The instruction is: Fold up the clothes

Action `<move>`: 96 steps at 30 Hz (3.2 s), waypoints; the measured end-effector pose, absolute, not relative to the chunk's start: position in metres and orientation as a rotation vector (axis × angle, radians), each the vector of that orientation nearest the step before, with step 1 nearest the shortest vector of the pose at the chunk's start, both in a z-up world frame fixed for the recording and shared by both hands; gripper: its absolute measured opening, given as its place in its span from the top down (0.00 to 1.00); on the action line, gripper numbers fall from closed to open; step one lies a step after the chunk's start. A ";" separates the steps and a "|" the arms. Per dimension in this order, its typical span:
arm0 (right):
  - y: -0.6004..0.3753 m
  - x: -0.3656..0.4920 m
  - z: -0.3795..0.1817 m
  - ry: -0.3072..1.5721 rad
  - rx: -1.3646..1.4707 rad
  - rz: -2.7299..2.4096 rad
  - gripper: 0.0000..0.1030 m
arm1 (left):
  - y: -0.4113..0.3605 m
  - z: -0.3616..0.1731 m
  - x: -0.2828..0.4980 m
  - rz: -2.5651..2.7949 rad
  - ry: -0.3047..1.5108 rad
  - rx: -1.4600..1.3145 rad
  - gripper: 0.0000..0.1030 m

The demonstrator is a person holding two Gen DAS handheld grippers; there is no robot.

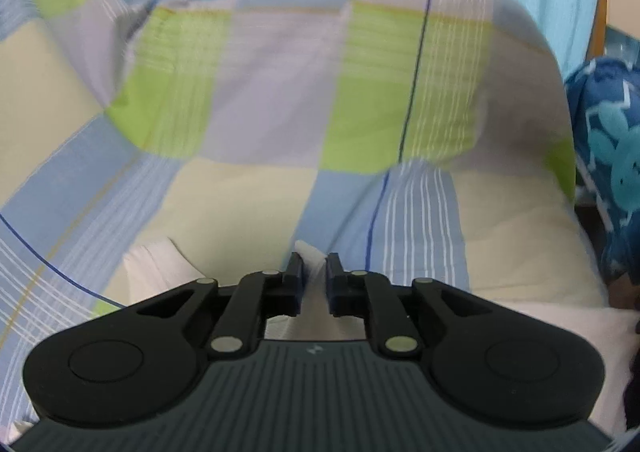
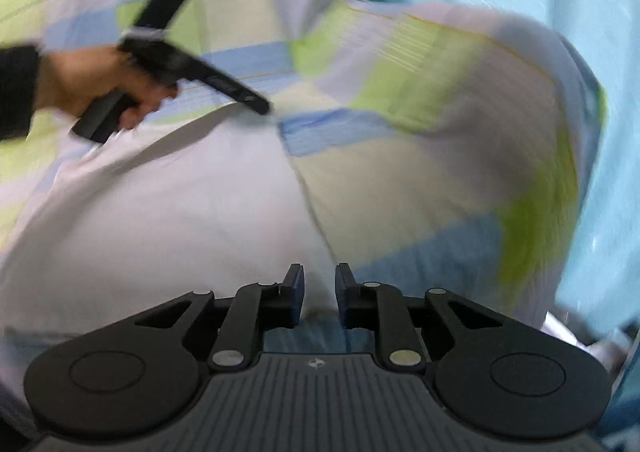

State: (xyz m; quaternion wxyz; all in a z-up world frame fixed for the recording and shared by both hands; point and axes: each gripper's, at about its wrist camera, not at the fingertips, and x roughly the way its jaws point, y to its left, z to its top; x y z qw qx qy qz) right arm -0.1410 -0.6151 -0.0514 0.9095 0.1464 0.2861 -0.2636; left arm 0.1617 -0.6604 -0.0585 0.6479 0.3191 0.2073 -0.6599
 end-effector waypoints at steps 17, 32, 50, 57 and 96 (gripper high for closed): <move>-0.621 -0.132 -0.040 0.529 0.365 -0.484 0.68 | -0.560 0.002 0.211 -1.248 0.446 0.605 0.71; -0.445 -0.061 -0.034 0.636 -0.052 0.082 0.67 | -0.381 -0.045 0.269 -0.986 0.740 0.451 0.70; -0.342 -0.017 -0.064 0.684 -0.598 0.231 0.95 | -0.380 -0.073 0.286 -1.033 0.747 0.354 0.92; -0.344 -0.013 -0.049 0.676 -0.442 0.262 0.95 | -0.337 -0.049 0.271 -1.033 0.697 0.378 0.86; -0.454 -0.094 -0.056 0.723 -0.308 -0.003 0.54 | -0.299 -0.080 0.026 -1.523 -0.015 1.177 0.96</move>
